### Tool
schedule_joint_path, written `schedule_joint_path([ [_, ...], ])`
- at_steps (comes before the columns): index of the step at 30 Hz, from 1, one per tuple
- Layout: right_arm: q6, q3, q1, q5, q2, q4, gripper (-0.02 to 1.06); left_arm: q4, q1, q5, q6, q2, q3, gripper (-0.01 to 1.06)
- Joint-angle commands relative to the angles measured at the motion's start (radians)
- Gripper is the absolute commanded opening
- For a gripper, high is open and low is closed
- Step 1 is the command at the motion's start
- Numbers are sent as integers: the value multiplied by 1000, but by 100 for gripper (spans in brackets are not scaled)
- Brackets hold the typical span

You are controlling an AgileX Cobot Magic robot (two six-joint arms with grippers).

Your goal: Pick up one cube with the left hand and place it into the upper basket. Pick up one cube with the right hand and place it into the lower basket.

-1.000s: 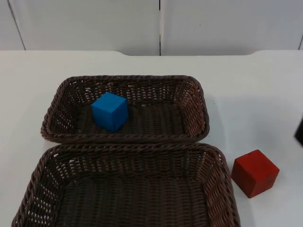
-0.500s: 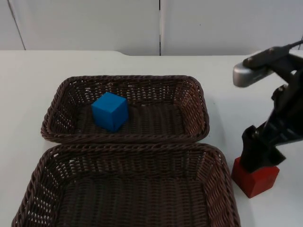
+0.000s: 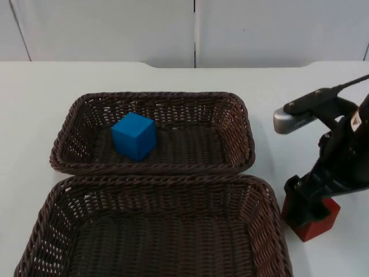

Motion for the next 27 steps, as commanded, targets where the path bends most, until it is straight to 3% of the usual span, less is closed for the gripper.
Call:
schedule_joint_path([
  [1,4,-6,6,-14,12,-6,105,-6,-3,-7,-8,-5,5,105],
  [8,4,-6,6,-27,37,-6,99,-6,-3,-7,-8,-5,5,105],
  [11,4,-6,6,-22,39,-7,80,-6,-3,-7,-8,-5,5,105],
  [12,4,-6,6,-22,39,-7,80,-6,-3,-7,-8,-5,5,105],
  [15,4,-6,6,-22,39,-15,48,0,-3,-5,-8,-5,5,105],
  [16,4,-6,6,-22,37,-15,33,0,-3,-5,-8,-5,5,105],
  [17,4,-6,6,-22,37,-15,33,0,-3,-5,-8,-5,5,105],
  [20,4,-6,6,-15,18,-15,3,0,-3,-5,-8,-5,5,105],
  [27,4,-6,6,31,-86,-33,0,7,-3,-6,-8,-5,5,105],
])
